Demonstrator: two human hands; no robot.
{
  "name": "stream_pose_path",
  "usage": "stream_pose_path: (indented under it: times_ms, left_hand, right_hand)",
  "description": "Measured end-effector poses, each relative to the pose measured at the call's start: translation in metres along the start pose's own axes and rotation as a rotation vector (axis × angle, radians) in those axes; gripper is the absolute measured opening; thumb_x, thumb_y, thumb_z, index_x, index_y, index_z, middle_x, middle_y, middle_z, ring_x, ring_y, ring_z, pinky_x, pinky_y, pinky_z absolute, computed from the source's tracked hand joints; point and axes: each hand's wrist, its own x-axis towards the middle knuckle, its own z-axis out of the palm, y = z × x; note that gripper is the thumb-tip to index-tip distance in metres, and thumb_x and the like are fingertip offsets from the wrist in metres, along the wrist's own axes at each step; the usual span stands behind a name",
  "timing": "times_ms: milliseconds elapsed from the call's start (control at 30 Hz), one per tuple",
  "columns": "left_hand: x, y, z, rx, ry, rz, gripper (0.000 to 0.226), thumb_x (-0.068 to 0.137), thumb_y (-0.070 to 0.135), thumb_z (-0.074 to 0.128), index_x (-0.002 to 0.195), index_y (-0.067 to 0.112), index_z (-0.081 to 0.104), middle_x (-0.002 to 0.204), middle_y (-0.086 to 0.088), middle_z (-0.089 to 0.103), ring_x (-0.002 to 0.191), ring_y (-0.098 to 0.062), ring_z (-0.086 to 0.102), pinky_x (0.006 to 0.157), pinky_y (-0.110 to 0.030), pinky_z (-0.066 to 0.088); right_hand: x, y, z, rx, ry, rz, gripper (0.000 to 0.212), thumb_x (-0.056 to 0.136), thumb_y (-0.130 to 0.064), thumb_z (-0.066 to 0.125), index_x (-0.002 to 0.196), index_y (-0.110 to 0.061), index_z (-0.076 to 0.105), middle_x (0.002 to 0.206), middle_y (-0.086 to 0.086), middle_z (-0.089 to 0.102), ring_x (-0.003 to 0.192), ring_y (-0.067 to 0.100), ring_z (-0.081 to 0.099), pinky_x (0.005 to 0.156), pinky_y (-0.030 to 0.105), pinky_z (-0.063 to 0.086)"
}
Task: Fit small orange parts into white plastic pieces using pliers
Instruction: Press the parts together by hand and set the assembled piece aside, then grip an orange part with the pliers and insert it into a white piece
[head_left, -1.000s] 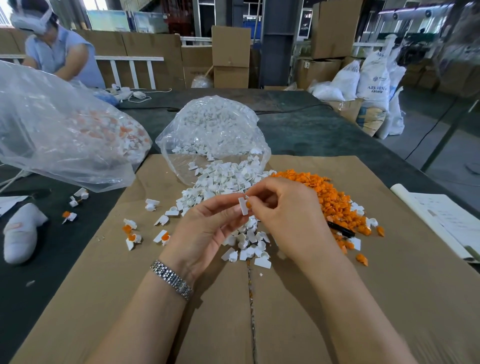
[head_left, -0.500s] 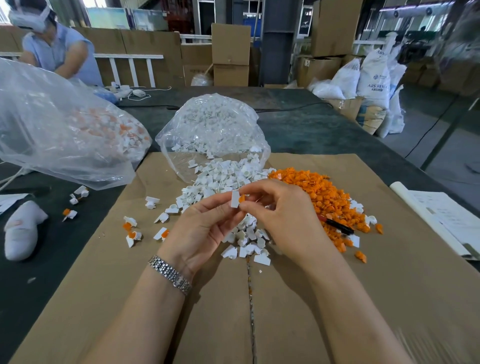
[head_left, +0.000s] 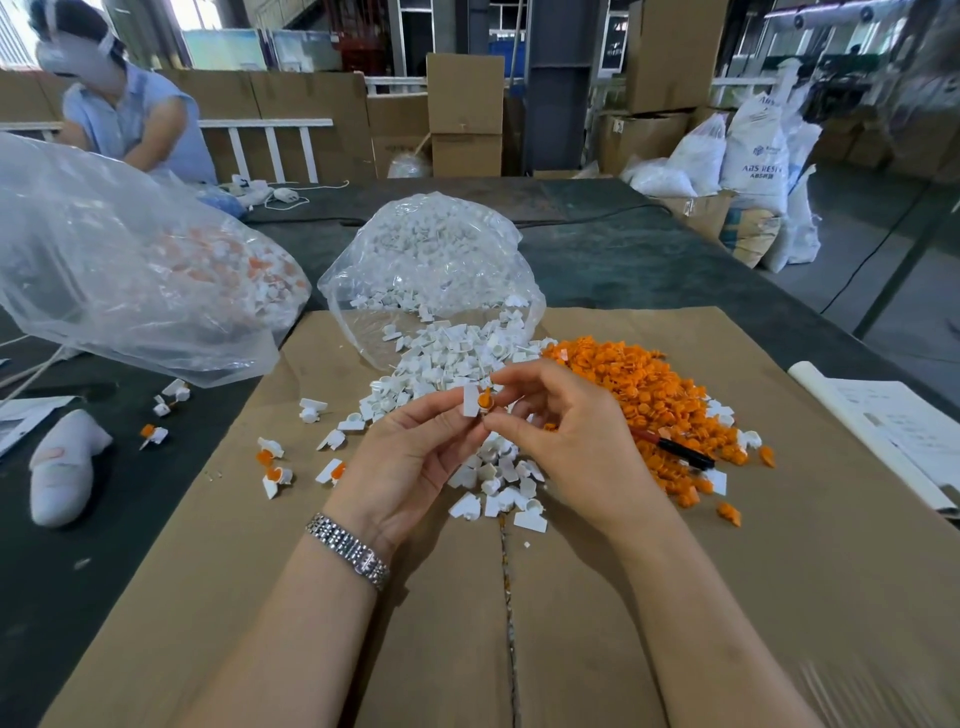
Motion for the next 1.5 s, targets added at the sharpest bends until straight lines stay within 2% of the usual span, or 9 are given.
stream_pose_path:
  times_ms: [200,367,633,933,1167,1333,1400,1433,1500]
  left_hand:
    - [-0.002,-0.001,0.001,0.027,-0.007,0.024,0.019,0.078,-0.003,0.068,0.092,0.000,0.080,0.102,-0.018,0.077,0.090,-0.023,0.077,0.075,-0.024,0.061]
    - [-0.002,-0.002,0.001,0.049,0.001,0.040,0.025,0.081,-0.003,0.069,0.105,-0.007,0.074,0.114,-0.027,0.072,0.099,-0.029,0.074,0.078,-0.025,0.061]
    - [-0.006,0.001,0.005,0.108,-0.059,0.075,0.005,0.084,0.011,0.077,0.087,0.007,0.079,0.105,-0.018,0.076,0.100,-0.028,0.074,0.084,-0.028,0.059]
    - [-0.003,-0.003,0.001,0.204,0.025,0.088,0.005,0.072,0.005,0.081,0.072,0.007,0.077,0.086,-0.014,0.075,0.087,-0.024,0.075,0.080,-0.027,0.060]
    - [-0.003,-0.002,-0.002,0.218,0.045,0.053,0.009,0.067,0.006,0.084,0.072,0.005,0.077,0.089,-0.017,0.076,0.087,-0.024,0.076,0.078,-0.027,0.060]
    - [-0.002,-0.002,-0.002,0.241,0.093,0.062,0.010,0.066,0.007,0.085,0.068,0.006,0.076,0.090,-0.020,0.076,0.094,-0.031,0.076,0.077,-0.026,0.060]
    - [-0.002,-0.001,-0.001,0.248,0.108,0.049,0.012,0.066,0.009,0.087,0.070,0.005,0.076,0.095,-0.023,0.076,0.098,-0.034,0.076,0.077,-0.026,0.061]
    - [-0.002,-0.001,-0.001,0.251,0.114,0.045,0.012,0.067,0.010,0.087,0.071,0.005,0.077,0.097,-0.024,0.076,0.099,-0.034,0.075,0.078,-0.027,0.061]
    - [-0.001,-0.001,0.000,0.251,0.130,0.047,0.010,0.067,0.011,0.087,0.072,0.008,0.079,0.098,-0.023,0.076,0.099,-0.033,0.076,0.076,-0.025,0.061]
  right_hand:
    - [-0.004,0.007,0.002,0.040,0.058,-0.036,0.021,0.088,-0.015,0.079,0.107,-0.022,0.076,0.100,-0.010,0.073,0.092,0.009,0.067,0.079,0.019,0.054]
    - [-0.006,0.009,0.003,-0.009,0.070,-0.083,0.021,0.086,-0.019,0.080,0.106,-0.026,0.075,0.100,-0.011,0.070,0.091,0.011,0.065,0.080,0.021,0.054]
    - [-0.006,0.010,0.002,-0.042,0.089,-0.129,0.021,0.087,-0.015,0.079,0.107,-0.019,0.076,0.098,-0.011,0.069,0.088,0.010,0.065,0.077,0.016,0.051]
    - [-0.007,0.012,0.006,-0.127,0.081,-0.190,0.019,0.087,-0.009,0.078,0.104,-0.017,0.076,0.096,-0.012,0.066,0.085,0.003,0.063,0.074,0.011,0.049]
    - [-0.008,0.012,0.007,-0.167,0.068,-0.200,0.020,0.088,-0.010,0.077,0.106,-0.019,0.076,0.096,-0.015,0.065,0.086,0.001,0.062,0.075,0.010,0.048]
    - [-0.008,0.007,-0.002,-0.190,0.056,-0.041,0.028,0.092,-0.022,0.074,0.118,-0.030,0.069,0.106,-0.017,0.066,0.095,-0.002,0.062,0.078,0.013,0.052]
    - [-0.006,0.009,-0.017,-0.509,0.117,0.107,0.035,0.096,-0.032,0.067,0.130,-0.029,0.060,0.121,-0.010,0.060,0.109,0.002,0.057,0.090,0.022,0.050]
    - [-0.005,0.011,-0.025,-0.735,0.109,0.225,0.043,0.096,-0.039,0.063,0.136,-0.025,0.055,0.130,-0.002,0.055,0.120,0.013,0.053,0.099,0.033,0.047]
    - [-0.005,0.011,-0.036,-1.020,0.034,0.486,0.056,0.094,-0.054,0.060,0.135,-0.016,0.051,0.136,0.010,0.048,0.129,0.030,0.043,0.104,0.050,0.038]
